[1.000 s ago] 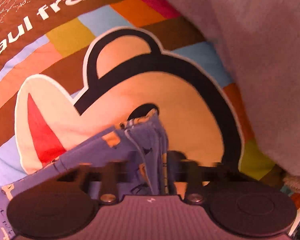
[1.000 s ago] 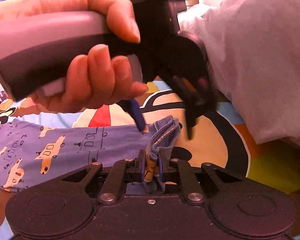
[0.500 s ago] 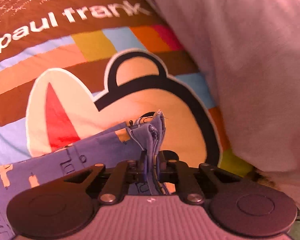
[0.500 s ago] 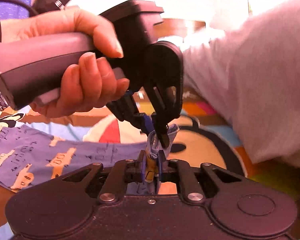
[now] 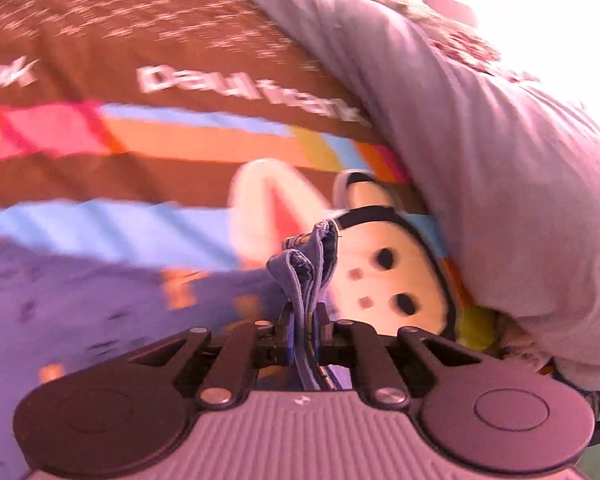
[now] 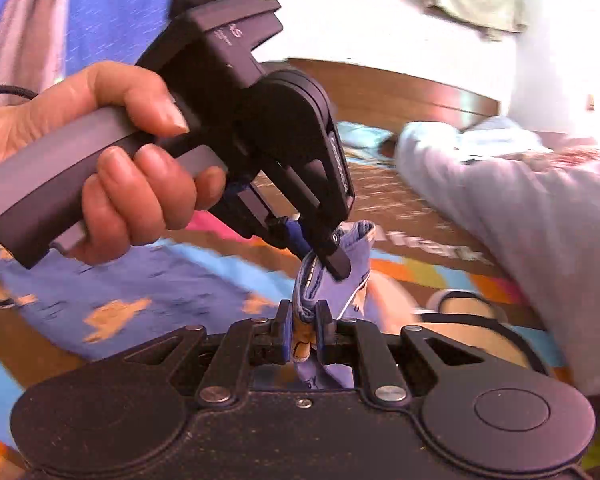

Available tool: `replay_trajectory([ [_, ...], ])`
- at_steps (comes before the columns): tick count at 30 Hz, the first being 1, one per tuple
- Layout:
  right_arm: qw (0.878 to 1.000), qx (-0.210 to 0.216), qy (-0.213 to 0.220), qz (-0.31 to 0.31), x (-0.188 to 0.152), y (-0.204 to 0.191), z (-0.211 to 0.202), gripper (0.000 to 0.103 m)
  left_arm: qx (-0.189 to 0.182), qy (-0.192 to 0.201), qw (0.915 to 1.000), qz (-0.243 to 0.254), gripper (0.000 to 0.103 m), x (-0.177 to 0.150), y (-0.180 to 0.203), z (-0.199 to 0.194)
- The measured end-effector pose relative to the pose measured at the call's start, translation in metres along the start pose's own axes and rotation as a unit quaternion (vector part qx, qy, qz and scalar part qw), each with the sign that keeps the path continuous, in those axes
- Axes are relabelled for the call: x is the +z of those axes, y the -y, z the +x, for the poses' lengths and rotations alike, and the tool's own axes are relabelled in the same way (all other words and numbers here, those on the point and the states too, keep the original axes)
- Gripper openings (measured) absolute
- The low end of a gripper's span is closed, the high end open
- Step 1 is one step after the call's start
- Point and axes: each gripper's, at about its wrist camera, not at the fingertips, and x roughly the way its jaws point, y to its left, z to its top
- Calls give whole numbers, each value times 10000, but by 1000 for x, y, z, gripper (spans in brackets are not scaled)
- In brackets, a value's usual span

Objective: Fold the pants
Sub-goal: 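Hold the folded edge with both grippers and lift it slightly off the bed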

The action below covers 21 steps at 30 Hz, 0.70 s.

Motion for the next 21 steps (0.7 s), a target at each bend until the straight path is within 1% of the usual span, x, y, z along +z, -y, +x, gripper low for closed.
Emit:
replay_trajectory([
  [3, 9993, 270, -171, -189, 1, -31, 13, 12, 141, 73, 9998, -147, 9, -13, -37, -10],
  [5, 9984, 403, -292, -281, 0, -47, 21, 12, 155, 130, 9992, -334, 9, -22, -58, -10],
  [6, 9977, 437, -354, -376, -2, -55, 26, 12, 122, 139, 9989, -435, 9, -26, -66, -8],
  [8, 9964, 369, -412, -643, -6, -70, 29, 12, 33, 171, 9982, -575, 9, -34, -77, -3],
  [11, 9942, 277, -508, -910, -10, -78, 34, 12, -74, 209, 9977, -633, 9, -40, -85, 2],
  [17, 9934, 283, -692, -875, -14, -77, 45, 12, -26, 181, 9989, -430, 9, -39, -81, 8],
  [21, 9924, 297, -713, -962, -16, -81, 45, 12, 52, 160, 9996, -212, 9, -39, -76, 5],
])
